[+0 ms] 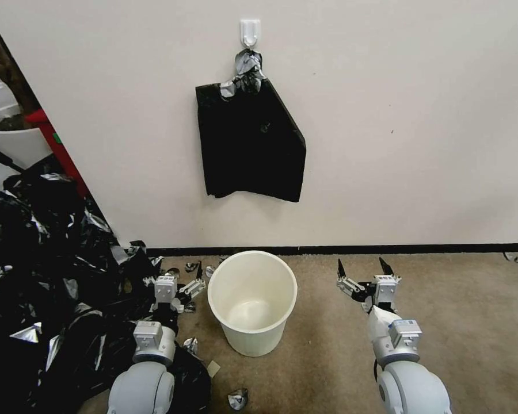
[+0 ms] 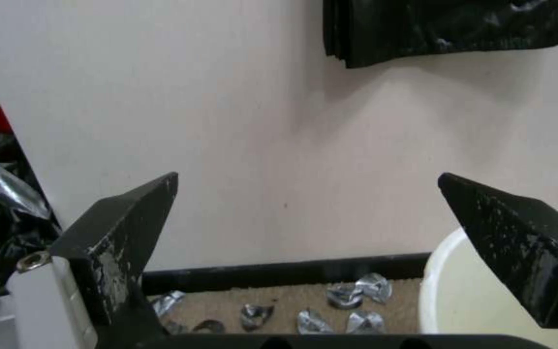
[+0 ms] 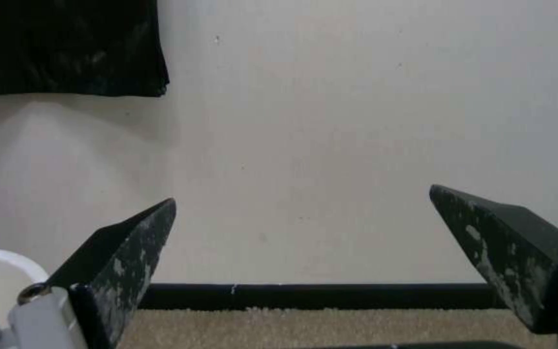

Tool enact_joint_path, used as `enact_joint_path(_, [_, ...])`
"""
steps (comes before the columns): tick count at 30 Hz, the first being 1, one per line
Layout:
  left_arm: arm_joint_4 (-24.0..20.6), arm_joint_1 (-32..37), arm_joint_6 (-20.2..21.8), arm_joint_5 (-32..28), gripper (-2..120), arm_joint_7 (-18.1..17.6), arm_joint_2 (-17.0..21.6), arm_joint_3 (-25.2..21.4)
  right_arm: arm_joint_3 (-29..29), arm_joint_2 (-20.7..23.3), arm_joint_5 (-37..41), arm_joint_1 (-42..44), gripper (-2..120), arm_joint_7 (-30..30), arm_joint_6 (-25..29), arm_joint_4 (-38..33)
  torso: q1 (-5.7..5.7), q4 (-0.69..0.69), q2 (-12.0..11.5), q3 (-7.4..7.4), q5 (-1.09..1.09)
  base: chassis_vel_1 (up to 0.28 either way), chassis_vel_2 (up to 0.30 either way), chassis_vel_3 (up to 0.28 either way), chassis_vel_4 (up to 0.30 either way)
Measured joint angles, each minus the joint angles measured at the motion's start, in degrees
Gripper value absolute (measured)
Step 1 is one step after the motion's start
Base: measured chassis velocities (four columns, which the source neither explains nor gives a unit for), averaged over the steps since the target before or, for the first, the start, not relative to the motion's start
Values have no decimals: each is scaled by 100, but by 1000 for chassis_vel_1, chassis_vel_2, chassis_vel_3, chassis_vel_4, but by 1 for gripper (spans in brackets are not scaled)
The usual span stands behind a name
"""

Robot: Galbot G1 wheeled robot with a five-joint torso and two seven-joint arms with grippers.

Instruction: Place a trash bag onto the trash bin.

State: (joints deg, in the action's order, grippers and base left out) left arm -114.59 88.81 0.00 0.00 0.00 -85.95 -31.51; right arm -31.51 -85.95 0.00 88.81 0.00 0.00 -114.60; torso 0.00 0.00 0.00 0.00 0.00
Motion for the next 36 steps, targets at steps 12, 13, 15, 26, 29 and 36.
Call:
enact_joint_path(12, [0, 0, 0, 0, 100, 0, 0, 0, 0, 0, 0, 0, 100, 0, 0, 0, 0, 0, 0, 0, 0, 0, 0, 0, 0])
enact_joint_path(13, [0, 0, 0, 0, 100, 0, 0, 0, 0, 0, 0, 0, 100, 0, 0, 0, 0, 0, 0, 0, 0, 0, 0, 0, 0])
enact_joint_path(15, [0, 0, 0, 0, 100, 0, 0, 0, 0, 0, 0, 0, 100, 0, 0, 0, 0, 0, 0, 0, 0, 0, 0, 0, 0])
enact_joint_path(26, [0, 0, 0, 0, 100, 0, 0, 0, 0, 0, 0, 0, 100, 0, 0, 0, 0, 0, 0, 0, 0, 0, 0, 0, 0])
enact_joint_path(29, [0, 0, 0, 0, 100, 0, 0, 0, 0, 0, 0, 0, 100, 0, 0, 0, 0, 0, 0, 0, 0, 0, 0, 0, 0])
enact_joint_path(36, [0, 0, 0, 0, 100, 0, 0, 0, 0, 0, 0, 0, 100, 0, 0, 0, 0, 0, 0, 0, 0, 0, 0, 0, 0])
